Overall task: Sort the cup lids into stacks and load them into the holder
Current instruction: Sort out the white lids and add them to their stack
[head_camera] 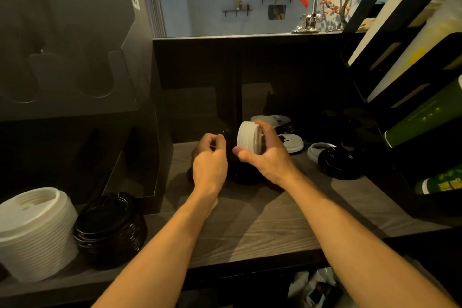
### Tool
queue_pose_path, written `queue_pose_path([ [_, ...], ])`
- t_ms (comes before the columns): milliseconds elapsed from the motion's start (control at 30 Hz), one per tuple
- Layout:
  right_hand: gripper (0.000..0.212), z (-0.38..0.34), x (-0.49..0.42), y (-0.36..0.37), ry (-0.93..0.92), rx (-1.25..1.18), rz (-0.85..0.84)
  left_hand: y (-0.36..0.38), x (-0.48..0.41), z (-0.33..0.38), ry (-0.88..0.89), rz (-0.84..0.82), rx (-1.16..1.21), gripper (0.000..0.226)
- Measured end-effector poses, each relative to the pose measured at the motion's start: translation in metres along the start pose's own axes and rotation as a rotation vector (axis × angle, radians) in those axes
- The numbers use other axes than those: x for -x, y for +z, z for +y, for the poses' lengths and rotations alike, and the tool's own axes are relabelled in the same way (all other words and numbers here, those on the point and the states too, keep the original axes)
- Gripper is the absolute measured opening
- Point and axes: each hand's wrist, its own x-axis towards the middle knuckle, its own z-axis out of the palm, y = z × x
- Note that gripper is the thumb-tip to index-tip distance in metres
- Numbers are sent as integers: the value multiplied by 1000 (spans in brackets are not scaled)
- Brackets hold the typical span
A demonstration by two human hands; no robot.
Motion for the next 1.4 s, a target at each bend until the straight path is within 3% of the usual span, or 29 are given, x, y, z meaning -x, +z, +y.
queue_pose_path([
  [67, 91, -2, 1, 1, -27, 94, -14, 0, -2, -2, -9, 38, -18, 12],
  [267, 96, -4, 0, 4, -91, 211, -52, -3, 2, 0, 126, 87, -48, 28],
  [433, 101, -13, 0, 2, -189, 240, -2, -2, 6, 9, 231, -53, 145, 36],
  [633, 106, -15, 0, 6, -327, 185, -6, -2, 7, 8, -33, -332, 416, 62],
  [733, 108, -15, -1, 4, -346, 208, -75, -5, 6, 14, -109, -286, 540, 39],
  [867, 95, -14, -1, 2, -405, 236, -72, -11, -3, 13, -164, -316, 620, 49],
  [1000, 83, -17, 2, 4, -306, 114, 8, -12, -1, 15, -244, -298, 664, 54],
  [1133, 76, -19, 0, 11, -292, 122, 79, -9, 0, 14, -159, -307, 616, 46],
  [1267, 74, -19, 1, 8, -335, 84, 37, -10, 0, 17, -151, -369, 642, 46],
  [1400, 66, -20, 3, 14, -325, -19, 44, -10, 0, 16, -186, -298, 689, 41],
])
